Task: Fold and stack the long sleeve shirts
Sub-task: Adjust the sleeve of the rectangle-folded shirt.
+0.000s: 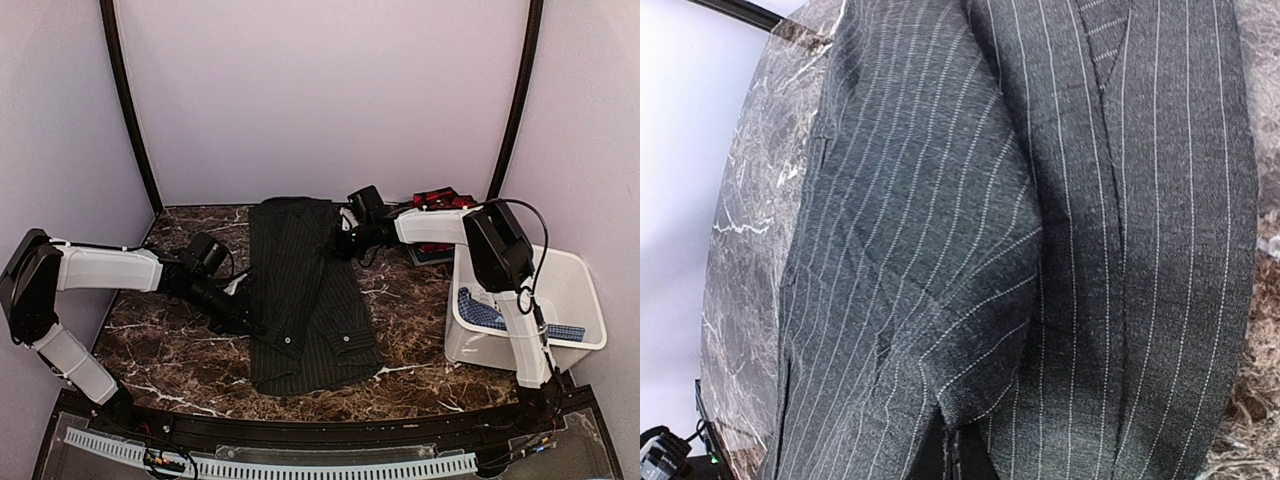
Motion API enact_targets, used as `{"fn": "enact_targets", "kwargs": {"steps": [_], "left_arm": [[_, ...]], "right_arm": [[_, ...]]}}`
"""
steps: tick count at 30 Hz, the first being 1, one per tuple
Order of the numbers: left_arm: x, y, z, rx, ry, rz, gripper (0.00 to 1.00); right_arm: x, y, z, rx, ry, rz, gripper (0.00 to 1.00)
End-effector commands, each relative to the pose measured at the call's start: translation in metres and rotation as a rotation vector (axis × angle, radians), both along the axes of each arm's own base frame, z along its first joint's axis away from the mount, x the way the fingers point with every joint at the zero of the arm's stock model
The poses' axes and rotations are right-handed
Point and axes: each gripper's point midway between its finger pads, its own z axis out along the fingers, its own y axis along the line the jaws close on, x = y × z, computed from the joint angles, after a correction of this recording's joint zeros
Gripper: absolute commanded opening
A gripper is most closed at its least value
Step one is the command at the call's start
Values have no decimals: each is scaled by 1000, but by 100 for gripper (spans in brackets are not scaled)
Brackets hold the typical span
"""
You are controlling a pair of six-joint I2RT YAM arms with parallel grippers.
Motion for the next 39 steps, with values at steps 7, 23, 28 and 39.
{"fn": "enact_targets", "kwargs": {"steps": [7, 23, 28, 39], "left_arm": [[-23, 13, -40, 101, 88, 13, 0], [-16, 10, -28, 90, 50, 23, 3], [-8, 21, -25, 168, 0, 40, 19], [56, 23, 40, 226, -296, 153, 35]], "right_arm": [[2, -7, -23, -59, 21, 3, 0], [-6, -21, 6, -136, -44, 26, 27], [-20, -25, 21, -174, -85, 43, 30], [-65, -18, 22, -263, -122, 153, 29]]}}
